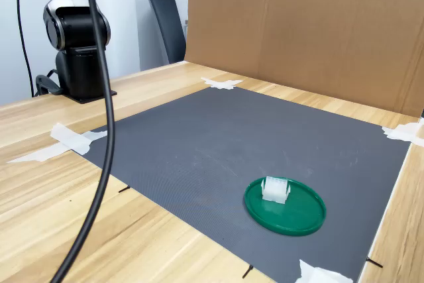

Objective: Grasp a white terminal and put it in the green lid.

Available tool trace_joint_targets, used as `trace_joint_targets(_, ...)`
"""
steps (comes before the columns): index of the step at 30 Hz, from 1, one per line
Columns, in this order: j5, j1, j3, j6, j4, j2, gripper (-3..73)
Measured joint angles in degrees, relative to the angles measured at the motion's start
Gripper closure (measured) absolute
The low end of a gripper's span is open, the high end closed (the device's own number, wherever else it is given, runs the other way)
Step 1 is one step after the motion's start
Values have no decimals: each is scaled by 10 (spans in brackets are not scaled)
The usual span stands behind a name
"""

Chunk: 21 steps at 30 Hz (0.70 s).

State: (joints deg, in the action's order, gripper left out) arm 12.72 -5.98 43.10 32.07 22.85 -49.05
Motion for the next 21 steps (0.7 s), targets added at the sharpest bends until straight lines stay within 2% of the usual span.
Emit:
trace_joint_targets(3,-1,0,-33,-26,13,41,721)
trace_joint_targets(7,-4,0,-121,-105,20,144,721)
trace_joint_targets(16,-6,0,-227,-117,16,271,721)
trace_joint_targets(21,-10,0,-331,-117,14,342,721)
